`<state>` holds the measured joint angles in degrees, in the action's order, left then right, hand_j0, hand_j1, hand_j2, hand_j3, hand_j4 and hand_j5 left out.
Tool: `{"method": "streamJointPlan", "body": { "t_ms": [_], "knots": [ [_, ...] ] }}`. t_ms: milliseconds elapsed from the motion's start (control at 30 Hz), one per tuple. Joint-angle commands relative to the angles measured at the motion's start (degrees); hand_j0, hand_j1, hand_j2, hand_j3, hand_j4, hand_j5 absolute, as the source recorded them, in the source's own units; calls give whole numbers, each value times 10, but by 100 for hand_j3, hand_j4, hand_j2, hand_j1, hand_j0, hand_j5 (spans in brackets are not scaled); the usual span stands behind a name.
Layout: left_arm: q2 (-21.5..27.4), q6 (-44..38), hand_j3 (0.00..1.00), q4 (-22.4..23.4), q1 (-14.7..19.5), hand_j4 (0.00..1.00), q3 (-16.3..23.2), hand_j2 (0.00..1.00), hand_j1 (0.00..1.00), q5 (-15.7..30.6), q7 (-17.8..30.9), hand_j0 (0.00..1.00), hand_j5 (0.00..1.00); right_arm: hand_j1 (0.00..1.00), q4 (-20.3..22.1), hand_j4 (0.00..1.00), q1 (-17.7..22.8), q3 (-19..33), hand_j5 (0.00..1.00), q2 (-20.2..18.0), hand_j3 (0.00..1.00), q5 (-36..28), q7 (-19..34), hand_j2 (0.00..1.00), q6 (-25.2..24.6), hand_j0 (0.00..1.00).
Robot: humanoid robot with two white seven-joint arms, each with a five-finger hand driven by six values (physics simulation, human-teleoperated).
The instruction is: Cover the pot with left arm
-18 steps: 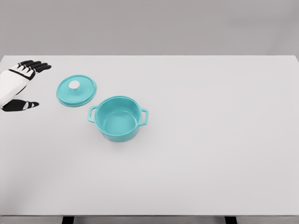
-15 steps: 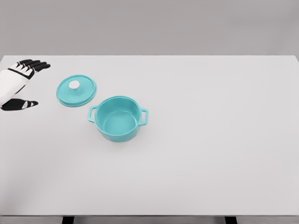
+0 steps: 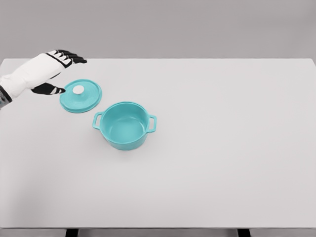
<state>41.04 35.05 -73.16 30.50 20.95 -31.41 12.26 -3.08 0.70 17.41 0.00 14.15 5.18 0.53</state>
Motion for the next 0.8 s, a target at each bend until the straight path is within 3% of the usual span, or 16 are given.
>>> {"method": "streamJointPlan", "body": {
  "t_ms": [0, 67, 167, 300, 567, 767],
  "knots": [
    [-1, -1, 82, 24, 2, 82, 43, 82, 82, 17, 0, 82, 82, 100, 0, 100, 0, 0, 100, 0, 100, 0, 0, 100, 0, 100],
    [-3, -1, 82, 53, 23, 82, 64, 82, 82, 19, 0, 82, 82, 100, 0, 100, 0, 0, 100, 0, 100, 0, 0, 100, 0, 100],
    [2, -1, 79, 54, 23, 79, 86, 79, 79, 23, 0, 79, 79, 100, 0, 100, 0, 0, 100, 0, 100, 0, 0, 100, 0, 100],
    [3, -1, 75, 62, 25, 75, 88, 75, 75, 24, 0, 75, 75, 100, 0, 100, 0, 0, 100, 0, 100, 0, 0, 100, 0, 100],
    [-21, -1, 75, 136, 48, 75, 90, 75, 75, 23, 0, 75, 75, 100, 0, 100, -1, 0, 100, 0, 100, 0, 0, 100, 0, 100],
    [-39, -1, 74, 155, 54, 74, 90, 74, 74, 21, 0, 74, 74, 100, 0, 100, 0, 0, 100, 0, 100, 0, 0, 100, 0, 100]
  ]
}}
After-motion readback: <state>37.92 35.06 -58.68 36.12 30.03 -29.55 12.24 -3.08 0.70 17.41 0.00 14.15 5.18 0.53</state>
